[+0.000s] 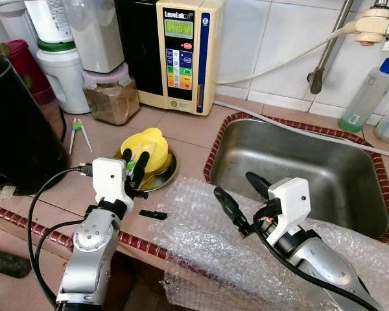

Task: Kitchen organization

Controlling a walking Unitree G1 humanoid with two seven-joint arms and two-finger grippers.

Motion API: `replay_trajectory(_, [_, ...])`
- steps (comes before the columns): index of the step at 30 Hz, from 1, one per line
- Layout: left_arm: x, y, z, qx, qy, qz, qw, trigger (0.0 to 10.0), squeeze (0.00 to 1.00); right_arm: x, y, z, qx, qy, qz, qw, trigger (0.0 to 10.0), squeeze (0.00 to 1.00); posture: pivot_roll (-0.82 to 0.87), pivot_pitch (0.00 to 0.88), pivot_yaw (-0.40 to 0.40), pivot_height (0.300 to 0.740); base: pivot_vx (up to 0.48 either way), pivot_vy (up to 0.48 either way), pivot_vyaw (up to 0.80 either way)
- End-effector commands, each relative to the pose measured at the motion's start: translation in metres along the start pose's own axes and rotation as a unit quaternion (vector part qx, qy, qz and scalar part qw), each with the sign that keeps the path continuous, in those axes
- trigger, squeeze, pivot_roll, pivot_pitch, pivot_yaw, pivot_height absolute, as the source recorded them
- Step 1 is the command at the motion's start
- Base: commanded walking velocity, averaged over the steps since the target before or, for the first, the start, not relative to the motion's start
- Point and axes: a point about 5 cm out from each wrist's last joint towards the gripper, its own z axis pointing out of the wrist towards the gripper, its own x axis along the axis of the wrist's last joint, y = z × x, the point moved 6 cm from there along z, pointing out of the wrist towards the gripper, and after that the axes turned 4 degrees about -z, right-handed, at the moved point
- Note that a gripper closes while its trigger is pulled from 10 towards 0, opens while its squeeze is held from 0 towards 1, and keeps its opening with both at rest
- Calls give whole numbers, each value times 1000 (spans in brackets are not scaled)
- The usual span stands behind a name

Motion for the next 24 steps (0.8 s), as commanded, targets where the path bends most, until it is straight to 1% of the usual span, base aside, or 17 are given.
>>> replay_trajectory(1, [12, 0, -1, -1, 20, 9, 1000, 0, 0, 5, 2, 0, -6, 10, -16, 1000, 10000, 0, -17, 56, 5, 740, 0, 0, 0])
replay_trajectory(2, [24, -1, -1, -3, 40, 14, 999, 0, 0, 4, 8, 0, -22, 9, -23, 999, 10000, 0, -16, 57, 3, 740, 0, 0, 0])
replay_trajectory(3, [24, -1, -1, -3, 40, 14, 999, 0, 0, 4, 8, 0, -22, 9, -23, 999, 10000, 0, -16, 57, 3, 740, 0, 0, 0])
replay_trajectory(4, [29, -2, -1, -4, 47, 14, 999, 0, 0, 4, 13, 0, -33, 9, -25, 999, 10000, 0, -14, 56, 2, 740, 0, 0, 0])
replay_trajectory(6, [34, -2, -1, -5, 53, 13, 999, 0, 0, 4, 24, 1, -59, 10, -22, 998, 10000, 0, -12, 57, 1, 740, 0, 0, 0])
replay_trajectory(7, [40, 2, -1, -14, 66, 20, 998, 0, 0, 5, 34, 2, -80, 9, -24, 996, 10000, 0, -10, 56, -5, 740, 0, 0, 0])
replay_trajectory(9, [42, 4, -1, -17, 71, 24, 997, 0, 0, 5, 38, 2, -89, 9, -26, 996, 10000, 0, -10, 56, -5, 740, 0, 0, 0])
replay_trajectory(12, [60, 17, 1, -44, 114, 45, 991, 0, 0, 10, 48, 3, -111, 18, -20, 993, 10000, 0, -11, 56, -10, 740, 0, 0, 0])
replay_trajectory(13, [60, 17, 1, -44, 114, 45, 991, 0, 0, 10, 48, 3, -111, 18, -20, 993, 10000, 0, -11, 56, -10, 740, 0, 0, 0])
replay_trajectory(15, [67, 32, 2, -76, 134, 47, 987, 0, 0, 19, 61, 3, -146, 41, 12, 988, 10000, 0, -11, 55, -11, 740, 0, 0, 0])
replay_trajectory(16, [68, 38, 3, -91, 137, 42, 986, 0, 0, 22, 66, 5, -161, 54, 46, 984, 10000, 0, -14, 50, -9, 740, 0, 0, 0])
replay_trajectory(18, [66, 45, 4, -110, 133, 36, 984, 0, 0, 25, 68, 7, -168, 66, 82, 980, 10000, 0, -15, 49, -7, 740, 0, 0, 0])
replay_trajectory(19, [66, 45, 4, -110, 133, 36, 984, 0, 0, 25, 68, 7, -168, 66, 82, 980, 10000, 0, -15, 49, -7, 740, 0, 0, 0])
replay_trajectory(21, [66, 64, 6, -157, 130, 18, 979, 0, 0, 29, 70, 11, -174, 86, 142, 971, 10000, 0, -17, 43, -5, 740, 0, 0, 0])
replay_trajectory(22, [66, 70, 7, -170, 130, 14, 977, 0, 0, 31, 71, 12, -174, 91, 156, 968, 10000, 0, -19, 40, -2, 740, 0, 0, 0])
replay_trajectory(23, [66, 70, 7, -170, 130, 14, 977, 0, 0, 31, 71, 12, -174, 91, 156, 968, 10000, 0, -19, 40, -2, 740, 0, 0, 0])
replay_trajectory(24, [65, 82, 9, -198, 132, 8, 971, 0, 0, 32, 71, 16, -168, 104, 212, 957, 10000, 0, -27, 34, 3, 740, 0, 0, 0])
